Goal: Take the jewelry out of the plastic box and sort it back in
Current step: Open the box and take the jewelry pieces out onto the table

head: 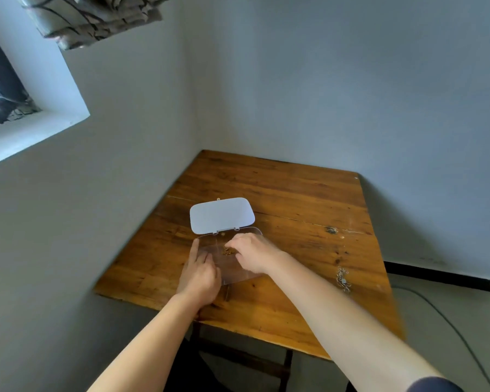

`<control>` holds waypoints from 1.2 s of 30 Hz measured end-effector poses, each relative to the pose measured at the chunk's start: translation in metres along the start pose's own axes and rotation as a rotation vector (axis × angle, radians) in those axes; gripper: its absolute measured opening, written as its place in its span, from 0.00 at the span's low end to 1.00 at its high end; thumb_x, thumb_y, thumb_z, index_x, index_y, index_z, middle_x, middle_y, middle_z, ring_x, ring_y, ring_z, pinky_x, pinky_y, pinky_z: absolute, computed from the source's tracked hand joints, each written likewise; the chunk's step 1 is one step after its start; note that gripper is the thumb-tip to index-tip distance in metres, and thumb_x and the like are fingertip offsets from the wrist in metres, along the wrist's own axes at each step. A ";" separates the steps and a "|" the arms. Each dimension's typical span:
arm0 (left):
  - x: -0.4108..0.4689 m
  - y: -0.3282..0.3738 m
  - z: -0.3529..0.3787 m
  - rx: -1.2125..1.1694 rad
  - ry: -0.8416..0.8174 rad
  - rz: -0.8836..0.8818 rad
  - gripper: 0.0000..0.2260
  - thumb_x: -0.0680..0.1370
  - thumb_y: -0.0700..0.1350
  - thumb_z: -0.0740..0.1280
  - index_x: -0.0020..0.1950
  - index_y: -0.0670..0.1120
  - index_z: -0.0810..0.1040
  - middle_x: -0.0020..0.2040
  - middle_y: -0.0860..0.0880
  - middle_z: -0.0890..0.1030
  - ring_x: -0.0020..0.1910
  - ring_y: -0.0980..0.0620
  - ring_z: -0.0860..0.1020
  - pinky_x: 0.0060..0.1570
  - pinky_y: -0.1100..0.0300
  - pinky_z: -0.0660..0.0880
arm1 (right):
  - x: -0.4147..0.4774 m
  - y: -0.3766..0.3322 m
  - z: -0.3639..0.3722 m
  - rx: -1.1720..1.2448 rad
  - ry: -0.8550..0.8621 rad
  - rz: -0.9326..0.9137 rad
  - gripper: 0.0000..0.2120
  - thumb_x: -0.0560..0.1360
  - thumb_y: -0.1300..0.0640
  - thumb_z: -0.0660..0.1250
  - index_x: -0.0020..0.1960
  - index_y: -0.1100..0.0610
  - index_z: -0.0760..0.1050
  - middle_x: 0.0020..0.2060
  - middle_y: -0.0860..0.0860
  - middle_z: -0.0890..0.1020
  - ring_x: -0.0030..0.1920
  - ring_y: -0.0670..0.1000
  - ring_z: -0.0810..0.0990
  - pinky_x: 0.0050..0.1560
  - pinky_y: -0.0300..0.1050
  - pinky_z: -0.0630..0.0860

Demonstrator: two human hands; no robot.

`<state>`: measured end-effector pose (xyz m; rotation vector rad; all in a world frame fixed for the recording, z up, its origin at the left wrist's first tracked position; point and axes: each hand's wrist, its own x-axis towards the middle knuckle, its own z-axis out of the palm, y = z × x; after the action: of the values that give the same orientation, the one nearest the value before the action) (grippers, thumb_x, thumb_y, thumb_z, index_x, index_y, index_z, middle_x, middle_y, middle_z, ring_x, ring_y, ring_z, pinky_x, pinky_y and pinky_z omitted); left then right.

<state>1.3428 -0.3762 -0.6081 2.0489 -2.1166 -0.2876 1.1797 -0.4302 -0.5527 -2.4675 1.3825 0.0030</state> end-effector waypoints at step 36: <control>0.005 -0.001 0.002 -0.066 -0.070 -0.090 0.20 0.82 0.49 0.51 0.69 0.43 0.71 0.77 0.46 0.63 0.79 0.49 0.39 0.74 0.41 0.59 | -0.010 0.026 -0.053 0.767 0.455 0.021 0.10 0.76 0.60 0.73 0.46 0.45 0.81 0.44 0.48 0.85 0.46 0.51 0.85 0.50 0.45 0.83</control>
<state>1.3434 -0.3815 -0.6099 2.1299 -2.0276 -0.4421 1.1449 -0.4487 -0.5078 -1.8479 1.2378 -0.9463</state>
